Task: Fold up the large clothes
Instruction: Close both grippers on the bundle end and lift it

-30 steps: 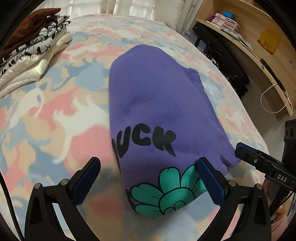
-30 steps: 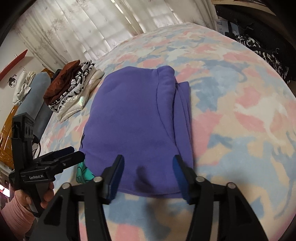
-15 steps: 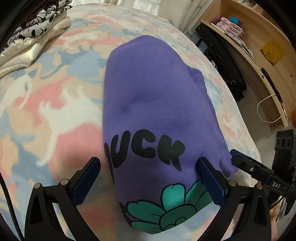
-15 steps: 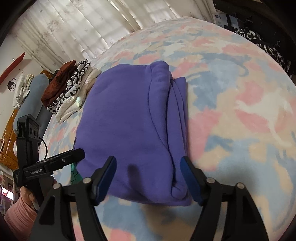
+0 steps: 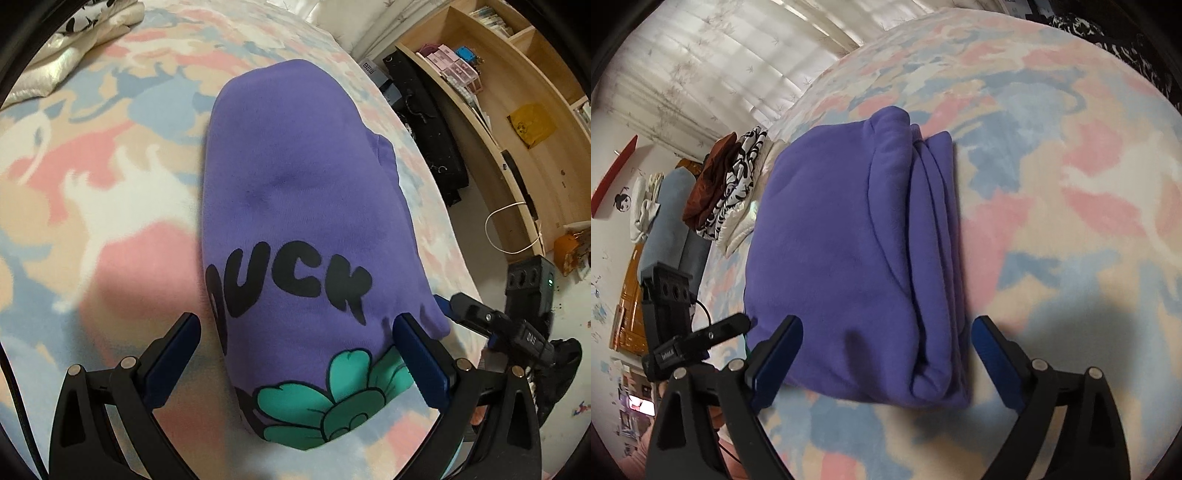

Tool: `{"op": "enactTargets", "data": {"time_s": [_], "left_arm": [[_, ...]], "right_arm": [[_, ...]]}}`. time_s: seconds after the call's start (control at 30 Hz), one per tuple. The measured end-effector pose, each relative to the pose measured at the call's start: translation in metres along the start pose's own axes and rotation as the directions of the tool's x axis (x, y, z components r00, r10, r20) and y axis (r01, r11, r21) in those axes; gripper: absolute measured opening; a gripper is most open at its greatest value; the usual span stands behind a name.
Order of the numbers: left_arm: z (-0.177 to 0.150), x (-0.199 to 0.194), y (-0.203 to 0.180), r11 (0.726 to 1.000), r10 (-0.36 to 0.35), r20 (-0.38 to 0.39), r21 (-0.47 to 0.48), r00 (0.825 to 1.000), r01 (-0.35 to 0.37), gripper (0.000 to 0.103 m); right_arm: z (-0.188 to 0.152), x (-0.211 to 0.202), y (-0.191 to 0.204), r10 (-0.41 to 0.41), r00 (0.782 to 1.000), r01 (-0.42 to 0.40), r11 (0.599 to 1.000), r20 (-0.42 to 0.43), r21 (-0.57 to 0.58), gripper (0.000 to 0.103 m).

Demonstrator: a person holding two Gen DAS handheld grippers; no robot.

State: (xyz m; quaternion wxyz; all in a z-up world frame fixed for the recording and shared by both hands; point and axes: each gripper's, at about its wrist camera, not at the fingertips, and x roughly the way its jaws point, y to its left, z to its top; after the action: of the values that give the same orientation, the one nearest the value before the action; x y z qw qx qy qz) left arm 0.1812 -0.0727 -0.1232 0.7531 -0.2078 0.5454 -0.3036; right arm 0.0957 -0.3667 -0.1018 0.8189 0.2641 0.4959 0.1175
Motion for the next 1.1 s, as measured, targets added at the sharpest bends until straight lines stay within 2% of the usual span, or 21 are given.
{"op": "enactTargets", "data": {"time_s": [0.17, 0.33, 0.57, 0.8, 0.93, 1.03, 1.1], "left_arm": [[0.007, 0.02, 0.007, 0.997, -0.069, -0.019, -0.045, 0.997, 0.068, 0.103], [0.01, 0.032, 0.006, 0.995, -0.095, -0.019, -0.03, 0.995, 0.095, 0.103], [0.011, 0.039, 0.009, 0.991, -0.133, -0.012, -0.017, 0.991, 0.133, 0.103], [0.009, 0.04, 0.019, 0.983, -0.184, -0.016, -0.014, 0.983, 0.183, 0.103], [0.014, 0.056, 0.016, 0.983, -0.186, -0.069, -0.022, 0.98, 0.185, 0.103], [0.018, 0.062, 0.012, 0.984, -0.176, -0.067, -0.029, 0.982, 0.174, 0.103], [0.019, 0.065, 0.006, 0.987, -0.159, -0.056, -0.033, 0.986, 0.158, 0.103]], "right_arm": [[0.013, 0.019, -0.002, 0.018, 0.999, -0.018, 1.0, -0.039, -0.002, 0.093], [0.027, 0.049, -0.007, 0.034, 0.996, -0.034, 0.999, -0.086, -0.003, 0.093], [0.045, 0.08, -0.023, 0.177, 0.98, -0.172, 0.983, -0.097, 0.057, 0.095], [0.045, 0.088, -0.017, 0.189, 0.976, -0.188, 0.982, -0.106, 0.018, 0.097], [0.046, 0.091, -0.013, 0.173, 0.98, -0.174, 0.985, -0.102, -0.004, 0.097], [0.046, 0.09, -0.01, 0.162, 0.983, -0.164, 0.986, -0.087, -0.019, 0.09], [0.045, 0.088, -0.008, 0.171, 0.982, -0.174, 0.984, -0.08, -0.028, 0.077]]}}
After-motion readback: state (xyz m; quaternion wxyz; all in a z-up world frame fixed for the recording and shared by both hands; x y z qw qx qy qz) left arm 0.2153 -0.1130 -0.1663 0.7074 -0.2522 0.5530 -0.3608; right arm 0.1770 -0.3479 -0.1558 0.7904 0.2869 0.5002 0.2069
